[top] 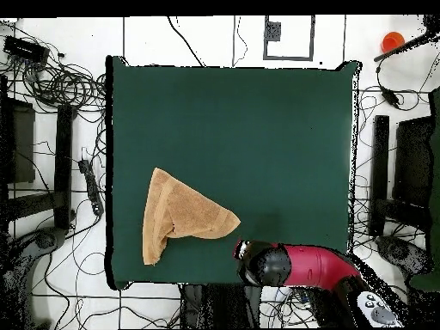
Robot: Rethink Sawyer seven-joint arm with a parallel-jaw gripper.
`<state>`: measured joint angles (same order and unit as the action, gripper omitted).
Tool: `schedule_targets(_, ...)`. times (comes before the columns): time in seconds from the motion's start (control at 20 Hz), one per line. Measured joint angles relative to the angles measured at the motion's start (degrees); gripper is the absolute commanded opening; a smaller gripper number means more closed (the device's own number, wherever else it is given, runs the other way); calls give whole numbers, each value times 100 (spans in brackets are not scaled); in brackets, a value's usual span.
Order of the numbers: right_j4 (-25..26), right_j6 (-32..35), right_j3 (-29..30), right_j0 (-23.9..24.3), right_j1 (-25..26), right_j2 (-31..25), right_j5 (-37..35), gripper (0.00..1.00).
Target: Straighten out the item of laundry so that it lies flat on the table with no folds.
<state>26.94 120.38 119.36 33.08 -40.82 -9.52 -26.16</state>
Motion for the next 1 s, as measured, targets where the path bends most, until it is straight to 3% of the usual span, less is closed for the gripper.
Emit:
schedule_targets(0.3,673,0,35,52,-212,35,458,100)
schedule_targets(1.0,904,0,43,178,-459,41,655,100)
